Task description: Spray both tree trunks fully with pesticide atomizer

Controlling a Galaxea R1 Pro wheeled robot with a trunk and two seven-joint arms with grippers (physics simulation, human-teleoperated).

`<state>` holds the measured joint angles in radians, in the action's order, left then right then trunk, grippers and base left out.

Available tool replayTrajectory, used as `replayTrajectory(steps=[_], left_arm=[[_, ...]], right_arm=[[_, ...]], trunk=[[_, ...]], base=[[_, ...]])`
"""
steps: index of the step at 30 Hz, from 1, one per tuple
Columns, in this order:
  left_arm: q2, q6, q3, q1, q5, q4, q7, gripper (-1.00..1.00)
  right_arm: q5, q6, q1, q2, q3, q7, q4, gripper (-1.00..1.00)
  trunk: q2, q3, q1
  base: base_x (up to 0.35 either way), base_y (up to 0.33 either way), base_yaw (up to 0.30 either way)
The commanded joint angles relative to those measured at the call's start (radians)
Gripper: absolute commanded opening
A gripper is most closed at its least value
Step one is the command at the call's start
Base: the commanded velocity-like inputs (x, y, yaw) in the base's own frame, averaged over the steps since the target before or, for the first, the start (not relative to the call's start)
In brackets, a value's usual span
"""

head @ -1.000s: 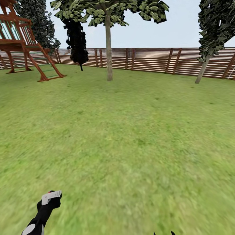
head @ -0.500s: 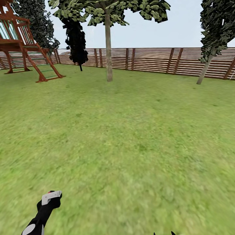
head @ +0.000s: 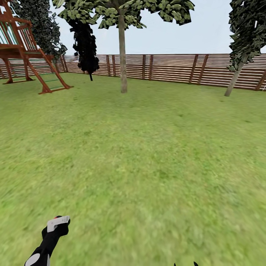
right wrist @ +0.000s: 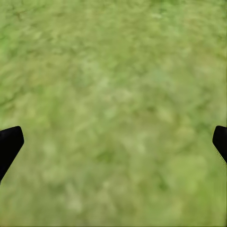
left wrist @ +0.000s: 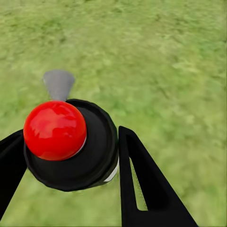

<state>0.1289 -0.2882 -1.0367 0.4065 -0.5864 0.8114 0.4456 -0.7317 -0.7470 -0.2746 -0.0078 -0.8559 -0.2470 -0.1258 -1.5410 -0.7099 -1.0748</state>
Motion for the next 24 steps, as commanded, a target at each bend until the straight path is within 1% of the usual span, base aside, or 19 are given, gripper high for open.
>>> replayTrajectory(steps=[1,24], left_arm=[[0.0,0.0,0.0,0.0,0.0,0.0,-0.001,-1.0],[0.0,0.0,0.0,0.0,0.0,0.0,-0.001,-1.0]], right_arm=[[0.0,0.0,0.0,0.0,0.0,0.0,0.0,1.0],[0.0,0.0,0.0,0.0,0.0,0.0,0.0,1.0]], trunk=[[0.0,0.0,0.0],[0.0,0.0,0.0]], base=[[0.339,0.0,0.0],[0.339,0.0,0.0]])
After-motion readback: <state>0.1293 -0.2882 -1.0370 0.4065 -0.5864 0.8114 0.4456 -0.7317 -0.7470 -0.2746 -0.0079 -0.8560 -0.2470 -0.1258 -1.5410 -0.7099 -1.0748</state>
